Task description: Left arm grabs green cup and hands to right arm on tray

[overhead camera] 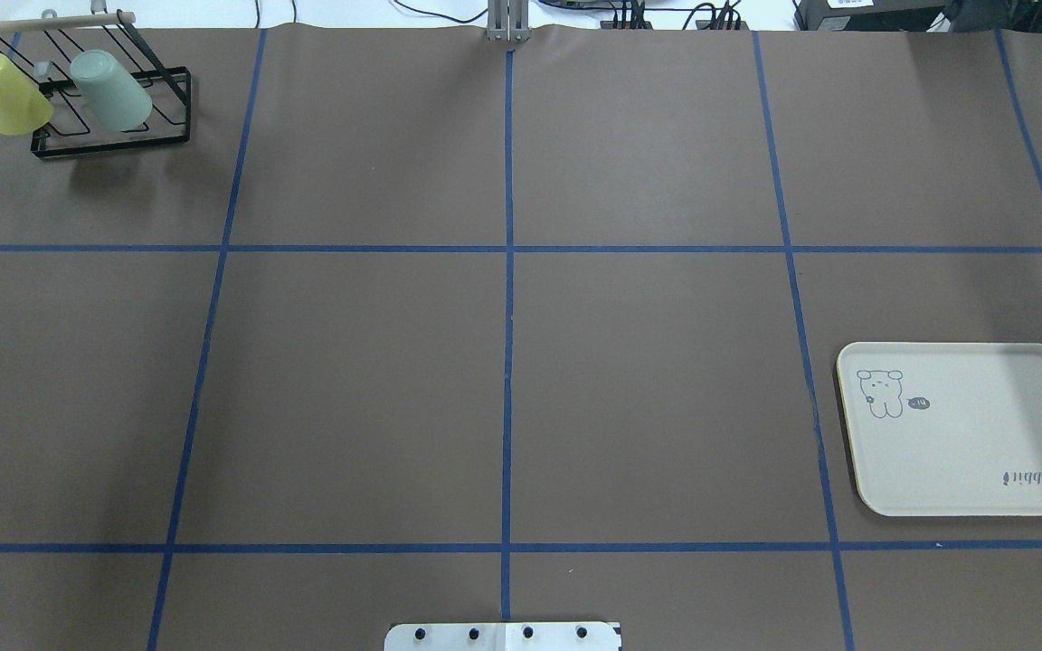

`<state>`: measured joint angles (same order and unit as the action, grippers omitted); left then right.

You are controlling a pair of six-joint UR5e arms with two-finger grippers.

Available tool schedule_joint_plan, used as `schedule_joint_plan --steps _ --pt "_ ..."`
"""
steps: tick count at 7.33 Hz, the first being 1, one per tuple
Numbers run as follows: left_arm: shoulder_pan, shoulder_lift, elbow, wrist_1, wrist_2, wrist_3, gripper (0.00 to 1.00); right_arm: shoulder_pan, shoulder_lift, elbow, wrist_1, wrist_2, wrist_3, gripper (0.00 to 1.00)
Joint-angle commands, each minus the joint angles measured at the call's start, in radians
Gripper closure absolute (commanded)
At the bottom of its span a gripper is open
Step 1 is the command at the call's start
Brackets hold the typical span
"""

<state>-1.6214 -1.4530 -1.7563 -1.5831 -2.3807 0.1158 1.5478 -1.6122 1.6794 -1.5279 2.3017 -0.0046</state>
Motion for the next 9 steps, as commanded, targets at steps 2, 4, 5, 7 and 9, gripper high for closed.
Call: schedule_joint_plan --steps 2,4,5,7,9 --pt "0.000 -0.004 -0.003 -0.006 -0.002 0.001 0.00 0.000 0.000 0.002 0.000 0.001 0.000 0.00" --pt "0.000 -0.006 -0.003 -0.064 -0.002 0.002 0.00 0.000 0.014 0.005 0.002 -0.001 0.000 0.00" --pt "0.000 -0.015 -0.002 -0.152 -0.003 0.004 0.00 -0.008 0.017 0.023 0.002 0.001 0.002 0.00" --pt "0.005 -0.090 0.061 -0.236 -0.002 -0.004 0.00 -0.027 0.038 0.029 0.000 -0.001 0.003 0.00" --pt "0.018 -0.185 0.092 -0.247 -0.005 -0.238 0.00 -0.052 0.070 0.026 0.000 -0.002 0.063 0.00"
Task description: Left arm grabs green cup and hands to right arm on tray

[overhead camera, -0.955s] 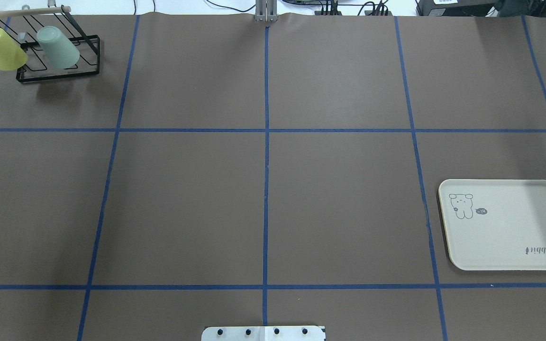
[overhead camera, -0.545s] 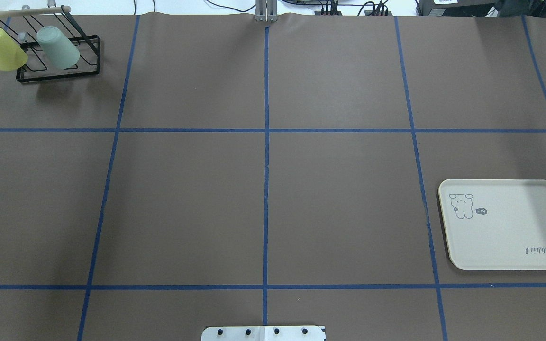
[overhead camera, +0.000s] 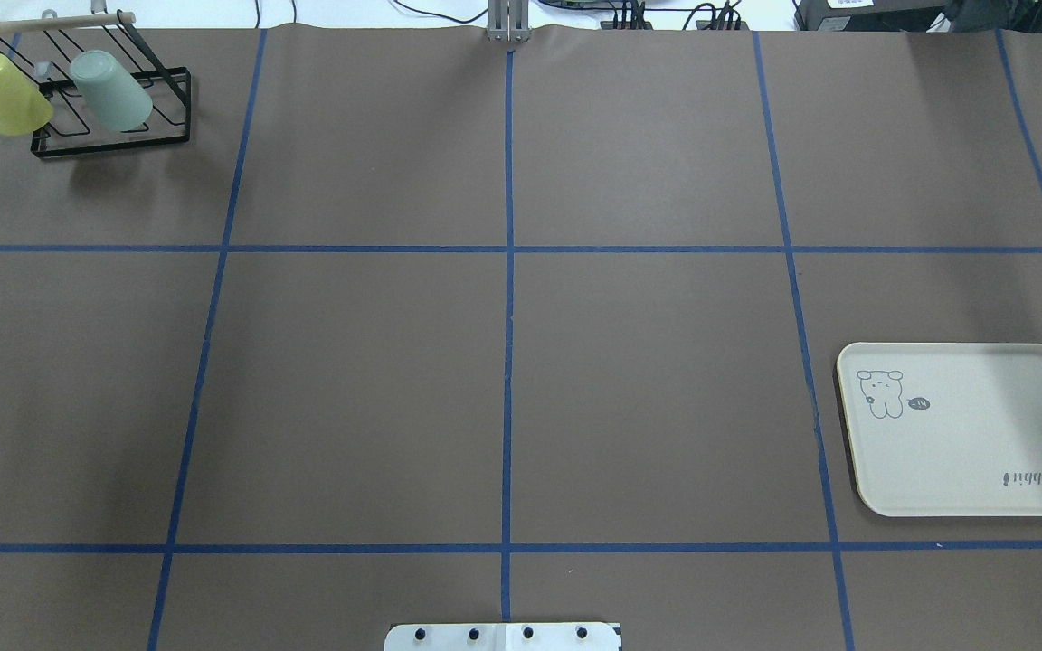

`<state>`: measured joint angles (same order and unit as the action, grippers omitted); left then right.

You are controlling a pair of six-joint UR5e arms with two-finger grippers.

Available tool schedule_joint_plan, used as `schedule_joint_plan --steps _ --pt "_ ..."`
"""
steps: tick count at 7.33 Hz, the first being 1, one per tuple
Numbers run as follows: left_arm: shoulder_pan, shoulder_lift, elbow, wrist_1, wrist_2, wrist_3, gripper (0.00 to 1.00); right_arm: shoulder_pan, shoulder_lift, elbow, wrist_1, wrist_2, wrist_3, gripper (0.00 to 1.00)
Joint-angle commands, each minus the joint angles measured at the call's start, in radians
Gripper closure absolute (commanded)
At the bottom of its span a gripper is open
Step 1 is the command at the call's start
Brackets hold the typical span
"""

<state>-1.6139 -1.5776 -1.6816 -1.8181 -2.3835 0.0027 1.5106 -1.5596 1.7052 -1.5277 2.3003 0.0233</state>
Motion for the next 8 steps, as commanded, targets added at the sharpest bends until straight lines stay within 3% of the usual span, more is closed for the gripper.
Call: schedule_joint_plan --steps 1,5,8 --pt "0.050 -0.093 0.034 -0.012 0.001 -0.128 0.00 -0.027 0.045 -0.004 -0.002 -0.001 0.053 0.00" --pt "0.144 -0.306 0.233 -0.064 0.006 -0.170 0.00 -0.104 0.122 -0.009 0.000 -0.005 0.158 0.00" --pt "0.233 -0.506 0.406 -0.064 0.012 -0.334 0.00 -0.164 0.170 -0.016 -0.002 -0.005 0.219 0.00"
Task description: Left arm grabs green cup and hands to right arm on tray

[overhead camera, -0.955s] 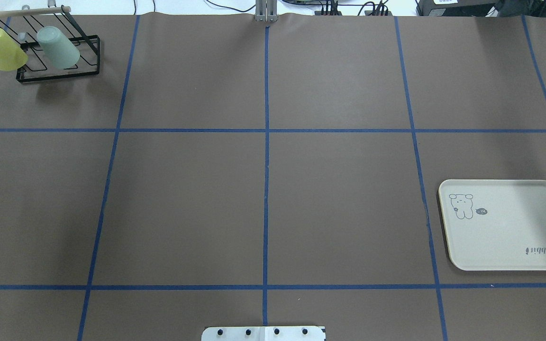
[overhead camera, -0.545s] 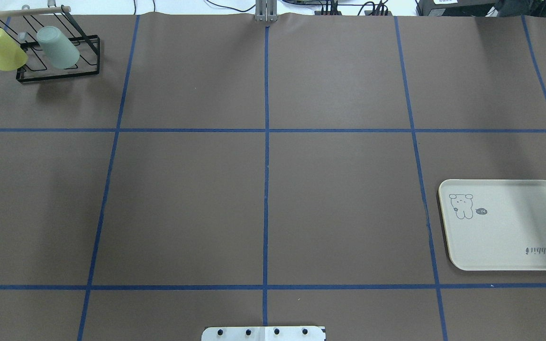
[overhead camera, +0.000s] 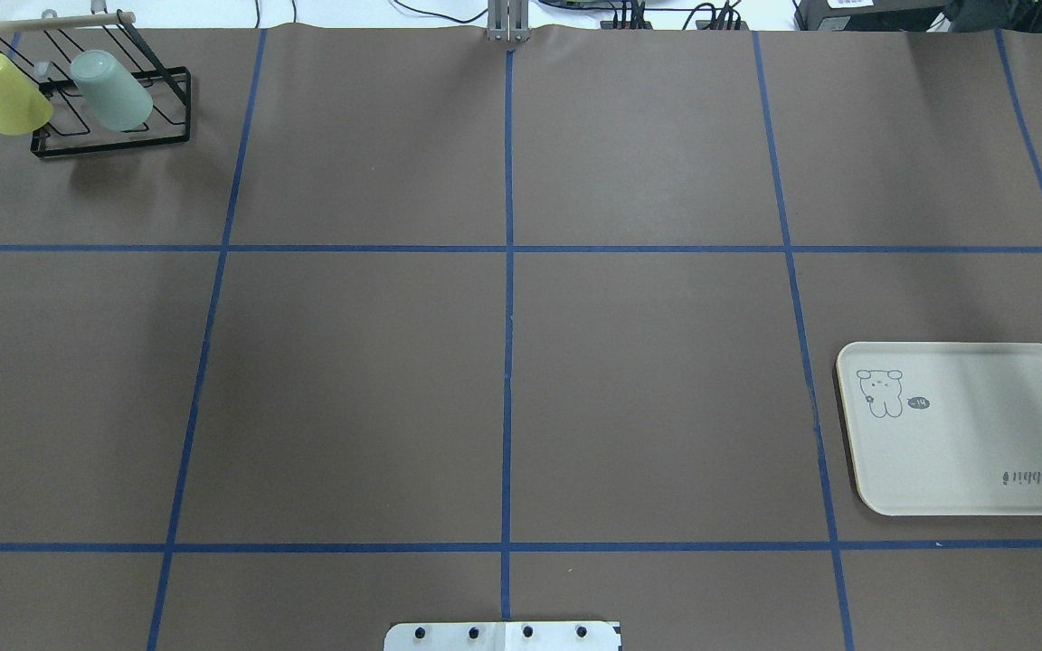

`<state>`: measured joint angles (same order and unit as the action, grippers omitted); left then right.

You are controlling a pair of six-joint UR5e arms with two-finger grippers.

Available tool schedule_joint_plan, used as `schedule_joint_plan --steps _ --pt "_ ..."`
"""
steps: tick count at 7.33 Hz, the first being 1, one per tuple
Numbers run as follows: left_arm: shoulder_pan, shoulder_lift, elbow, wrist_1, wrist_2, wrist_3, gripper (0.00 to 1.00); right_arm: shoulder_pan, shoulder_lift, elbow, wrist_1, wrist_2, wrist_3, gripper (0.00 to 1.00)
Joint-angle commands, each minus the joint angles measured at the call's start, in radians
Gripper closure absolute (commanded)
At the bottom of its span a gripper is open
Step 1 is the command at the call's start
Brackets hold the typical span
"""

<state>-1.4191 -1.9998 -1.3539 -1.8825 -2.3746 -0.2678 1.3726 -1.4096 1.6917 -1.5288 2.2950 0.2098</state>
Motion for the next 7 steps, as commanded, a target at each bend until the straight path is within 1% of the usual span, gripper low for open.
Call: schedule_joint_plan --steps 1,3,4,6,7 --pt "0.070 -0.152 0.152 0.000 0.008 -0.111 0.00 -0.036 0.046 -0.013 -0.001 0.000 0.036 0.00" --pt "0.153 -0.239 0.243 0.011 0.131 -0.166 0.00 -0.056 0.066 -0.029 -0.001 -0.002 0.059 0.00" --pt "0.175 -0.255 0.260 0.011 0.167 -0.200 0.00 -0.058 0.067 -0.029 -0.001 -0.002 0.060 0.00" --pt "0.216 -0.255 0.275 0.013 0.231 -0.223 0.00 -0.061 0.069 -0.029 -0.001 -0.002 0.063 0.00" --pt "0.216 -0.255 0.288 0.011 0.236 -0.223 0.00 -0.061 0.069 -0.029 -0.001 -0.002 0.063 0.00"
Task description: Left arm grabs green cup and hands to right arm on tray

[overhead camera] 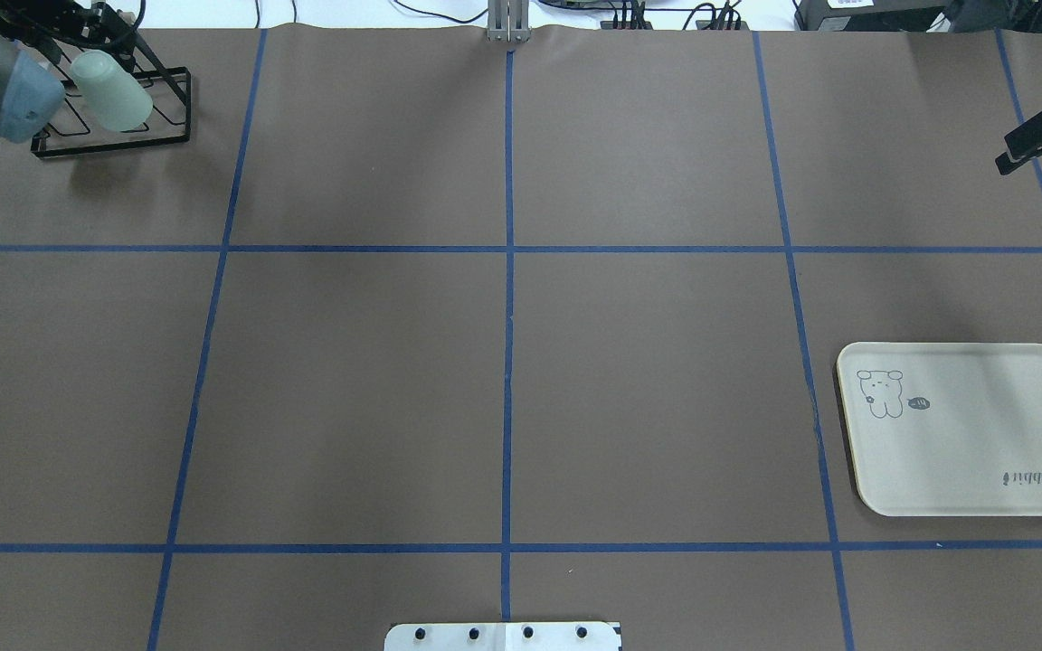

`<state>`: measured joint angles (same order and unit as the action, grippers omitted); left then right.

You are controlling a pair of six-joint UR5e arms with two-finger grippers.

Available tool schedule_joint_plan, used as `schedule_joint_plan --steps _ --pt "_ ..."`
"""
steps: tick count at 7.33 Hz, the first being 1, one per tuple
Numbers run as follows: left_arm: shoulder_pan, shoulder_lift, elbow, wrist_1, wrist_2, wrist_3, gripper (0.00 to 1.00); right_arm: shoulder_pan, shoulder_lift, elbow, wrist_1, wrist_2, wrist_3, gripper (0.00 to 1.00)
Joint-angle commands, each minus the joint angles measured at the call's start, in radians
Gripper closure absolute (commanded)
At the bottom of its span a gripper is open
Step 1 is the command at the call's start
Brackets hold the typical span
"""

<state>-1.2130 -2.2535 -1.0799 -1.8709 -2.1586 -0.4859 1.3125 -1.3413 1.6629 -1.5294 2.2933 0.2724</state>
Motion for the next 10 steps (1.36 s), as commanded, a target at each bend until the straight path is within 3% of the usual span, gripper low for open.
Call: schedule_joint_plan --steps 1,6,8,10 --pt "0.010 -0.001 0.024 -0.002 0.022 -0.005 0.00 -0.004 0.001 0.000 0.000 -0.002 0.001 0.00" --pt "0.012 -0.003 0.041 -0.011 0.020 0.003 0.01 -0.006 0.001 -0.006 0.000 -0.002 0.001 0.00" --pt "0.012 -0.005 0.041 -0.013 0.020 0.001 0.08 -0.006 0.001 -0.006 0.000 -0.002 0.001 0.00" --pt "0.012 -0.006 0.041 -0.014 0.019 0.003 0.08 -0.006 0.001 -0.006 0.000 -0.002 0.001 0.00"
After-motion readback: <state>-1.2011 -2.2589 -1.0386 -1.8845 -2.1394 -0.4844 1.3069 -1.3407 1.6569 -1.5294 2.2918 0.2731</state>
